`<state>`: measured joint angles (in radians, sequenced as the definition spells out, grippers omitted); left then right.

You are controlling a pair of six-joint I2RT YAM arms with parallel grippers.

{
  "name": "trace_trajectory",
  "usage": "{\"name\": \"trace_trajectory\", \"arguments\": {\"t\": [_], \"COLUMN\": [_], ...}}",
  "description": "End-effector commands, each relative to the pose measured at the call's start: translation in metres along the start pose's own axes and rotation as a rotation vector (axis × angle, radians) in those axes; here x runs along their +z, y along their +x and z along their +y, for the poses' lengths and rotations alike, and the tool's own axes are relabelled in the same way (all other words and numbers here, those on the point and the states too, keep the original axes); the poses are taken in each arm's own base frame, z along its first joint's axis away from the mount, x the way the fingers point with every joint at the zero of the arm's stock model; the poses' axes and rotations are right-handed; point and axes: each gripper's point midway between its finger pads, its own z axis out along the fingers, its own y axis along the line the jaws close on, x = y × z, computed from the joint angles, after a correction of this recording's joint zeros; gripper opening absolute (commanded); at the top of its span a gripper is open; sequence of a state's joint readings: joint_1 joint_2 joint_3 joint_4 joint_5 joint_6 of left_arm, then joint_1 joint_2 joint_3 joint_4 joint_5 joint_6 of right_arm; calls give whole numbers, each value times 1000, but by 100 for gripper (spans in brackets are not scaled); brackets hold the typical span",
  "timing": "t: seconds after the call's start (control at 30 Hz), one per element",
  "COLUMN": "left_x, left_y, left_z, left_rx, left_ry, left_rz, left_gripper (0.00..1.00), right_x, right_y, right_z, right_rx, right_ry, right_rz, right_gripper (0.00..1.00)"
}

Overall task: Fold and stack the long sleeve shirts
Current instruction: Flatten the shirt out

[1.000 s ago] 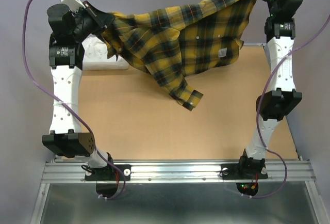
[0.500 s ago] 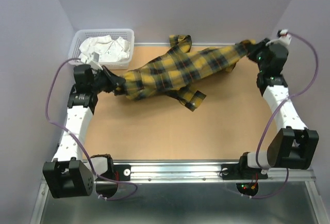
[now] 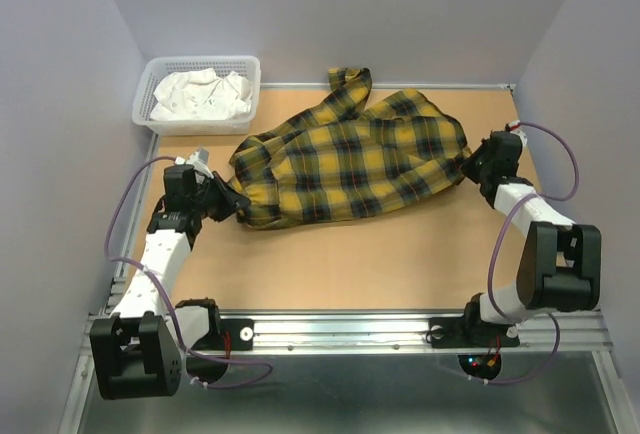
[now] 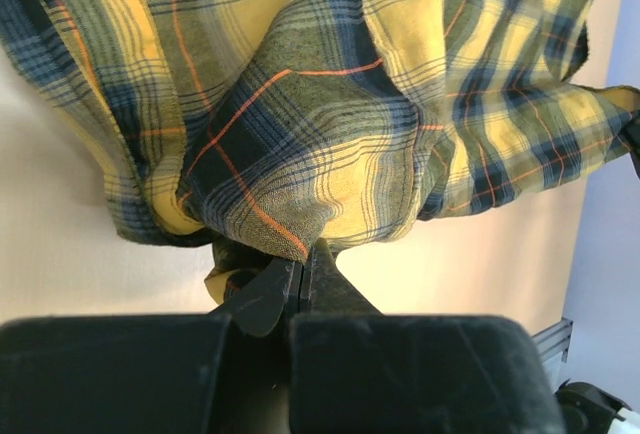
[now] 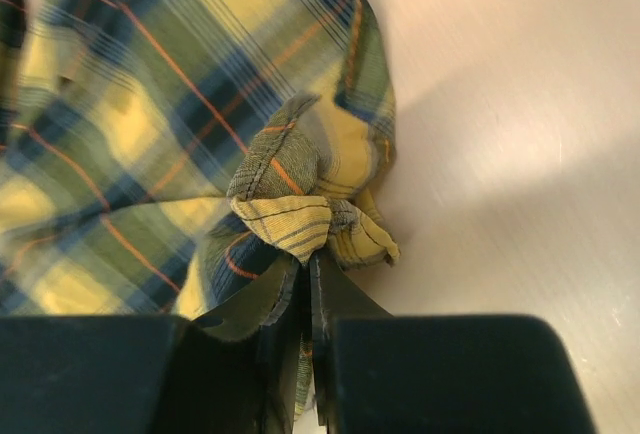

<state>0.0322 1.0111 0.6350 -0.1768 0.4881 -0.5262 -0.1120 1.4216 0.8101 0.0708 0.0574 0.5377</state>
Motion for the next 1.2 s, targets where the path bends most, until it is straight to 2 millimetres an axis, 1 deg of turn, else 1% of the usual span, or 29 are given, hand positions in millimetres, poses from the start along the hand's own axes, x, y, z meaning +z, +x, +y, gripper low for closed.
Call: {"name": "trace_trajectory", "arguments": {"t": [0.0, 0.03, 0.07, 0.13, 0.17, 0.27, 0.3, 0.33, 0.37, 0.4, 0.47, 0.5, 0.57, 0.6, 0.63, 0.67, 0.7, 0.73, 0.77, 0.8, 0.83, 0.87, 0.9, 0.93, 0.97, 1.0, 1.03, 1.1, 1.17], "left_x": [4, 6, 7, 9, 9, 11, 10, 10, 14, 12, 19, 18, 22, 23, 25, 28, 29, 30, 32, 33, 37, 40, 39, 40, 40, 40, 40, 39, 38], "left_y": [-7, -8, -9, -15, -20, -32, -42, -49, -52, -63, -68, -76, -79, -80, -83, -84, -85, -84, -86, -87, -81, -81, -82, -83, -85, -86, -88, -92, -95], "left_z": [1, 3, 3, -1, -6, -17, -28, -34, -36, -46, -50, -56, -61, -65, -68, -68, -69, -69, -68, -68, -75, -74, -75, -75, -77, -78, -78, -81, -83], "left_rx": [57, 54, 54, 58, 56, 50, 57, 51, 42, 47, 37, 41, 17, 11, 10, -2, -4, -10, -13, -18, -8, -11, -9, -12, -12, -14, -25, -26, -28], "left_ry": [10, 3, 2, 11, 24, 51, 72, 90, 92, 114, 117, 130, 147, 155, 165, 166, 168, 167, 167, 165, 176, 173, 175, 172, 174, 174, 172, 174, 174], "left_rz": [-41, -40, -38, -44, -52, -56, -74, -84, -77, -95, -86, -99, -95, -93, -103, -98, -101, -96, -98, -100, -79, -74, -78, -76, -81, -85, -88, -100, -111], "left_gripper": [0, 0, 0, 0, 0, 0, 0, 0, 0, 0, 0, 0, 0, 0, 0, 0, 0, 0, 0, 0, 0, 0, 0, 0, 0, 0, 0, 0, 0], "right_x": [13, 16, 21, 26, 32, 40, 43, 51, 54, 58, 58, 55, 43, 38, 28, 15, 8, -2, -12, -26, -38, -55, -59, -72, -84, -92, -112, -130, -153], "right_y": [-14, -15, -26, -41, -56, -74, -85, -92, -98, -103, -99, -94, -80, -70, -58, -45, -39, -26, -7, 6, 28, 50, 54, 69, 82, 90, 105, 122, 151], "right_z": [2, 2, 10, 15, 21, 27, 33, 41, 46, 51, 54, 60, 69, 71, 85, 85, 85, 94, 106, 108, 122, 132, 126, 135, 142, 143, 151, 158, 165], "right_rx": [17, 10, 5, -18, -31, -59, -70, -75, -75, -70, -72, -88, -135, -190, -232, -262, -302, -336, -378, -409, -486, -543, -546, -571, -581, -604, -643, -695, -726], "right_ry": [27, 34, 24, 27, 30, 52, 47, 40, 38, 29, 18, -12, -43, -57, -94, -106, -114, -144, -180, -205, -256, -306, -304, -347, -399, -421, -488, -549, -653], "right_rz": [-2, 5, -7, -31, -59, -59, -68, -52, -50, -47, -18, 3, 37, 52, 68, 84, 89, 103, 127, 137, 164, 184, 190, 205, 229, 234, 246, 258, 332], "right_gripper": [11, 11, 11, 12, 12, 12, 14, 17, 20, 29, 48, 64, 74, 75, 76, 76, 76, 76, 76, 76, 76, 75, 74, 73, 69, 67, 66, 62, 59]}}
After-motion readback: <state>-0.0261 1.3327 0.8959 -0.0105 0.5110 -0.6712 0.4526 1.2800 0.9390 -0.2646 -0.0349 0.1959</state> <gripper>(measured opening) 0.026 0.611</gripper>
